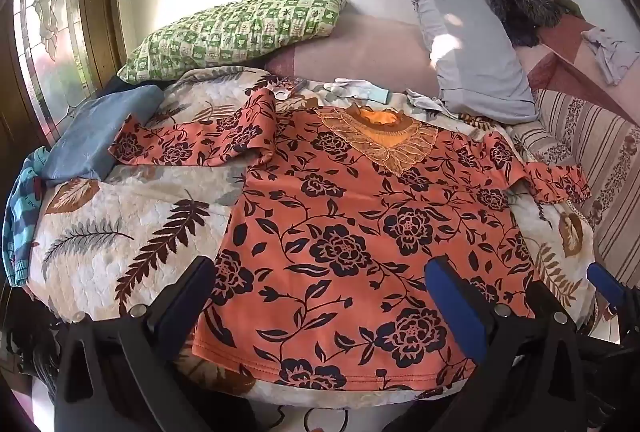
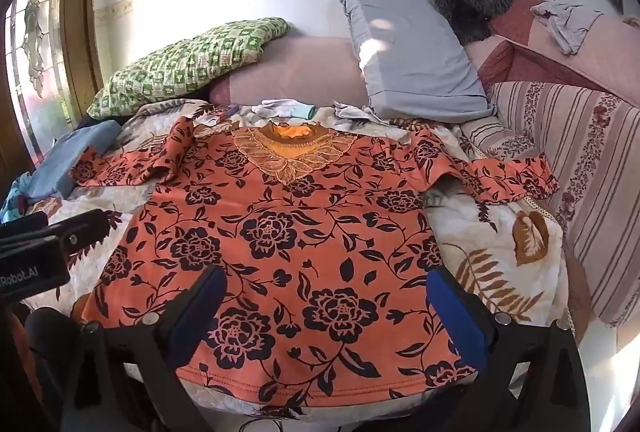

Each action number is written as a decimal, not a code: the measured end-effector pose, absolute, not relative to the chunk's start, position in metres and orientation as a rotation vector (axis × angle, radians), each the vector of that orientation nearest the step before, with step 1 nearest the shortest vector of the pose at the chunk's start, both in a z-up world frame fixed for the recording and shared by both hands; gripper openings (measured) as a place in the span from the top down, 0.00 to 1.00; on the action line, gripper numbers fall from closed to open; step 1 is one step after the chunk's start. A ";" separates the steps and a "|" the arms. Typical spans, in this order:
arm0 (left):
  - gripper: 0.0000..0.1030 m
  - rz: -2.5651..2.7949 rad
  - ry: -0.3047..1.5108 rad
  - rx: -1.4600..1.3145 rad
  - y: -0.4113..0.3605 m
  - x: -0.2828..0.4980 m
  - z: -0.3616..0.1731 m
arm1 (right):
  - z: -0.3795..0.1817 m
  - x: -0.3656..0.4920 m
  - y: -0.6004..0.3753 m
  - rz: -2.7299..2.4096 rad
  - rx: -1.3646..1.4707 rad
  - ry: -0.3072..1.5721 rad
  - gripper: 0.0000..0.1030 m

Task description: Fold small clothes

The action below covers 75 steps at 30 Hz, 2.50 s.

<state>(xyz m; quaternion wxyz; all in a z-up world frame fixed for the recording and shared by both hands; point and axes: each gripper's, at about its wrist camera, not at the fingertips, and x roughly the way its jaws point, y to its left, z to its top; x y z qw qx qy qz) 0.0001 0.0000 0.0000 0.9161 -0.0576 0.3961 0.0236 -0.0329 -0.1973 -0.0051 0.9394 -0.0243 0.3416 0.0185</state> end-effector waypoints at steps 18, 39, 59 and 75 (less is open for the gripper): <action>0.00 0.054 0.826 -0.115 0.002 0.001 -0.005 | -0.002 -0.031 -0.196 0.014 -0.056 0.690 0.02; 0.00 0.059 0.839 -0.112 0.004 0.002 -0.006 | -0.002 -0.029 -0.197 0.013 -0.053 0.691 0.02; 0.00 0.058 0.843 -0.108 0.002 0.003 -0.008 | -0.005 -0.028 -0.199 0.008 -0.048 0.699 0.02; 0.00 0.057 0.845 -0.107 0.001 0.001 -0.009 | -0.004 -0.029 -0.199 0.008 -0.047 0.700 0.02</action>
